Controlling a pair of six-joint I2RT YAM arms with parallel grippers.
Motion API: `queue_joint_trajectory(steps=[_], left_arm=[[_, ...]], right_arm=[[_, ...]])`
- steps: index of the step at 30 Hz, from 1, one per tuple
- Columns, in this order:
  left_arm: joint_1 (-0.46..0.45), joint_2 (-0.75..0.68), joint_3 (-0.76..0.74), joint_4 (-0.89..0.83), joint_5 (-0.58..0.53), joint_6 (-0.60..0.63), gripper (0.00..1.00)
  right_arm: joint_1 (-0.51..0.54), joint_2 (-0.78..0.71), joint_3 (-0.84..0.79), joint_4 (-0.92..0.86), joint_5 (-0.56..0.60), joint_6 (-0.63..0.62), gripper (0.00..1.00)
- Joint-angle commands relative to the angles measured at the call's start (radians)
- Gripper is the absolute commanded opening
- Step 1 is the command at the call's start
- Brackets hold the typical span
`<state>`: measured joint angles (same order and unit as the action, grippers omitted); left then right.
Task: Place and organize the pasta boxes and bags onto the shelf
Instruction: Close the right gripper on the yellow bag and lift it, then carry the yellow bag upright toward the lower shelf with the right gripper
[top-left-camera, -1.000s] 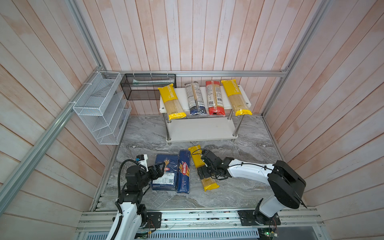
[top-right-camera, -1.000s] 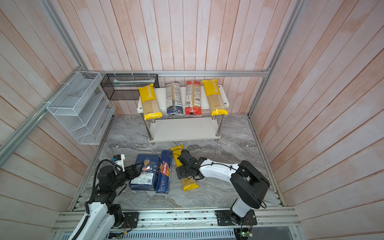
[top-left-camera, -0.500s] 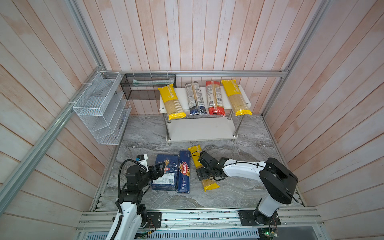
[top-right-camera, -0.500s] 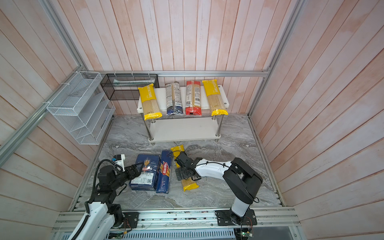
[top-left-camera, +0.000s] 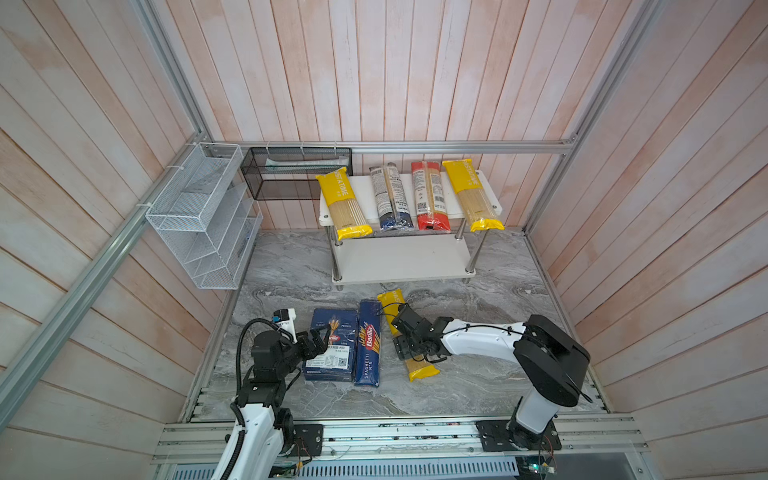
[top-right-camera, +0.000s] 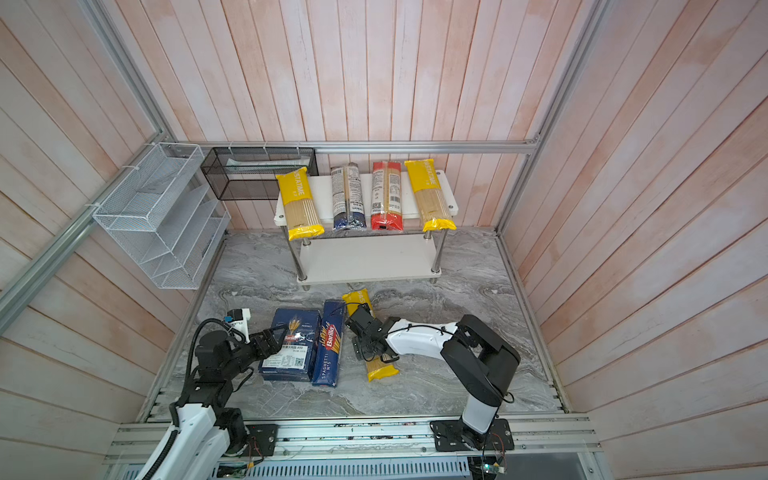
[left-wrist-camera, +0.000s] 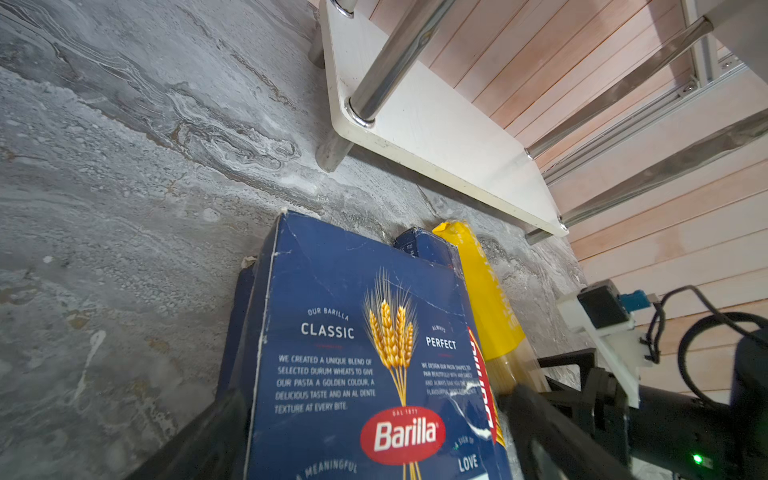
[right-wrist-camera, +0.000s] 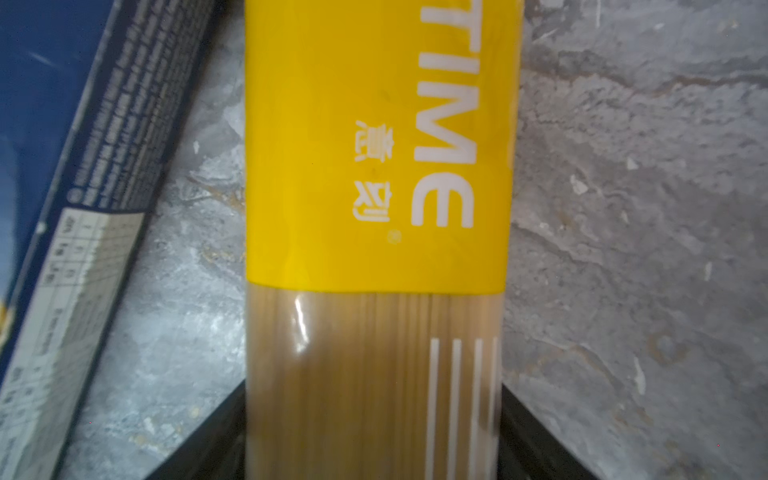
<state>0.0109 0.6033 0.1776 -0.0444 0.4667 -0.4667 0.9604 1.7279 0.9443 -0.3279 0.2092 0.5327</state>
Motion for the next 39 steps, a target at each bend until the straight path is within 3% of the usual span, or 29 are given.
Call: queue_joint_trajectory(steps=[1, 12, 20, 39], left_arm=[[-0.011, 0.002, -0.013, 0.015, 0.080, 0.002, 1.00], [-0.012, -0.002, -0.014, 0.015, 0.078, 0.001, 1.00], [-0.013, -0.002, -0.015, 0.014, 0.076, 0.001, 1.00], [-0.013, -0.006, -0.014, 0.010, 0.072, 0.000, 1.00]], right_arm=[[0.002, 0.028, -0.029, -0.031, 0.011, 0.029, 0.77], [-0.001, -0.046, -0.061, 0.000, 0.011, 0.014, 0.55], [0.000, -0.094, -0.085, 0.037, -0.002, 0.022, 0.30], [-0.098, -0.435, -0.177, 0.107, -0.025, 0.053, 0.10]])
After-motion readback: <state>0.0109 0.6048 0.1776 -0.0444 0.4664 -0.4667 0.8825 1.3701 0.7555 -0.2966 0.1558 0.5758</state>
